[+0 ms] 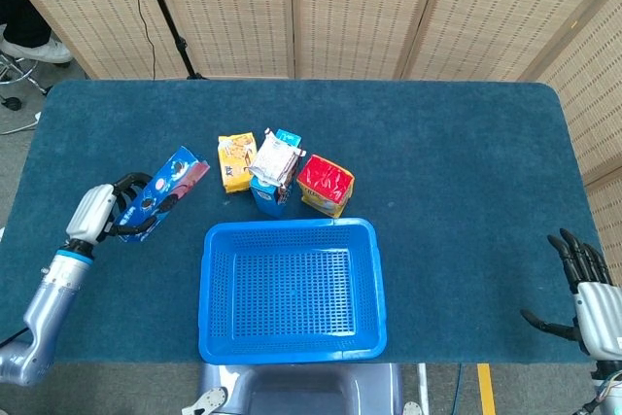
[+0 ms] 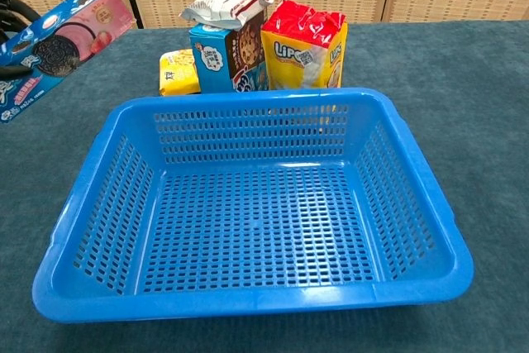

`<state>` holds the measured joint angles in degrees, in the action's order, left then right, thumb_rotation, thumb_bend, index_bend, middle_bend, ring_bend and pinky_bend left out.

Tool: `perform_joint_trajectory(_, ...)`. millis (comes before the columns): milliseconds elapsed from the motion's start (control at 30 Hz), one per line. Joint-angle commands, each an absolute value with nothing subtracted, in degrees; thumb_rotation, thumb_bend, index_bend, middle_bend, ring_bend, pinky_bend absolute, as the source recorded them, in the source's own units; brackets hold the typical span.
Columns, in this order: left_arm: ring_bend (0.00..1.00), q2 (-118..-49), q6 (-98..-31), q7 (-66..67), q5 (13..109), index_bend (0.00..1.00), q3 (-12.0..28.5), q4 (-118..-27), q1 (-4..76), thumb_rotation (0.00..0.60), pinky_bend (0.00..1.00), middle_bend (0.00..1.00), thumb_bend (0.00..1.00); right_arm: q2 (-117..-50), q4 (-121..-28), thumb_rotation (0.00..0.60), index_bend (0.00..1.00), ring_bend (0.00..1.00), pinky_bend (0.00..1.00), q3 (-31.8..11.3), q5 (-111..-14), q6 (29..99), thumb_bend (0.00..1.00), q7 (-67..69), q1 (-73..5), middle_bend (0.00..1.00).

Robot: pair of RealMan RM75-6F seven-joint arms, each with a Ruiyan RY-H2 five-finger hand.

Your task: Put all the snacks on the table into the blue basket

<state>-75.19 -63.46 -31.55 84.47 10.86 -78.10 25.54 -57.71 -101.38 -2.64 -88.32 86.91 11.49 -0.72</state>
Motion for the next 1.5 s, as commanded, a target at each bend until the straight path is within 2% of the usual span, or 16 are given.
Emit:
perform_joint_trajectory(33,0.53,-68.78,-75.91,-39.46,104.97,0.57,3.64,-80.20,25.34,0.600,0.64,0.46,0.32,-57.78,-101.41,0.600,0.00,0.00,0.00,-2.61,-88.25,86.79,0.00,11.27,-0.78,0.00)
perform_joint_trajectory(133,0.53,-67.36,-78.40,-37.01,110.72,0.57,0.98,-84.35,26.02,0.600,0.64,0.46,0.32,-57.78,-101.43,0.600,0.00,0.00,0.00,-2.67,-87.94,86.66,0.00,11.22,-0.84,0.00)
perform_joint_trajectory(200,0.53,-66.35,-77.78,-35.10,113.54,0.57,-0.51,-88.30,27.09,0.600,0.64,0.46,0.32,-57.71,-101.41,0.600,0.00,0.00,0.00,-2.70,-87.85,86.66,0.00,11.38,-0.84,0.00)
perform_joint_trajectory(400,0.52,-66.84,-68.74,-25.78,114.37,0.57,-1.78,-99.60,31.47,0.600,0.64,0.46,0.32,-57.52,-101.22,0.600,0.00,0.00,0.00,-2.65,-87.99,86.86,0.00,12.05,-0.77,0.00)
perform_joint_trajectory(567,0.52,-69.77,-59.62,-18.68,110.52,0.57,-1.85,-105.35,34.66,0.600,0.64,0.46,0.32,-57.32,-100.99,0.600,0.00,0.00,0.00,-2.81,-87.66,86.86,0.00,12.75,-0.79,0.00)
perform_joint_trajectory(967,0.50,-78.19,-49.77,-4.21,97.91,0.55,0.63,-107.77,37.66,0.600,0.64,0.45,0.31,-56.95,-100.80,0.600,0.00,0.00,0.00,-2.90,-87.44,86.79,0.00,13.81,-0.84,0.00)
perform_joint_trajectory(1000,0.46,-78.15,-48.06,-3.38,96.47,0.50,0.36,-108.11,38.19,0.600,0.63,0.39,0.28,-56.92,-100.78,0.600,0.00,0.00,0.00,-2.89,-87.47,86.80,0.00,13.86,-0.84,0.00)
perform_joint_trajectory(1067,0.27,-77.47,-45.46,-2.00,94.55,0.30,-0.07,-108.66,39.10,0.600,0.51,0.19,0.17,-56.90,-100.75,0.600,0.00,0.00,0.00,-2.88,-87.44,86.73,0.00,13.94,-0.86,0.00)
perform_joint_trajectory(1100,0.13,-77.06,-44.47,-1.10,93.41,0.15,-0.07,-109.00,39.45,0.600,0.36,0.07,0.09,-56.89,-100.72,0.600,0.00,0.00,0.00,-2.87,-87.40,86.68,0.00,13.97,-0.88,0.00)
perform_joint_trajectory(1133,0.03,-77.04,-44.52,-0.21,92.53,0.03,0.22,-109.20,39.48,0.600,0.20,0.00,0.03,-56.87,-100.72,0.600,0.00,0.00,0.00,-2.86,-87.36,86.60,0.00,13.99,-0.90,0.00)
perform_joint_trajectory(1200,0.00,-78.15,-47.39,-0.71,92.69,0.00,0.90,-109.19,38.80,0.600,0.05,0.00,0.00,-56.80,-100.78,0.600,0.00,0.00,0.00,-2.83,-87.37,86.47,0.00,14.04,-0.95,0.00)
perform_joint_trajectory(1233,0.00,-78.42,-49.07,-2.08,93.59,0.00,0.85,-108.88,38.44,0.600,0.03,0.00,0.00,-56.76,-100.80,0.600,0.00,0.00,0.00,-2.80,-87.41,86.45,0.00,14.02,-0.96,0.00)
perform_joint_trajectory(1500,0.00,-75.78,-58.75,-10.36,99.12,0.00,1.08,-106.41,37.14,0.600,0.03,0.00,0.00,-56.80,-100.96,0.600,0.00,0.00,0.00,-2.63,-87.62,86.27,0.00,13.67,-1.05,0.00)
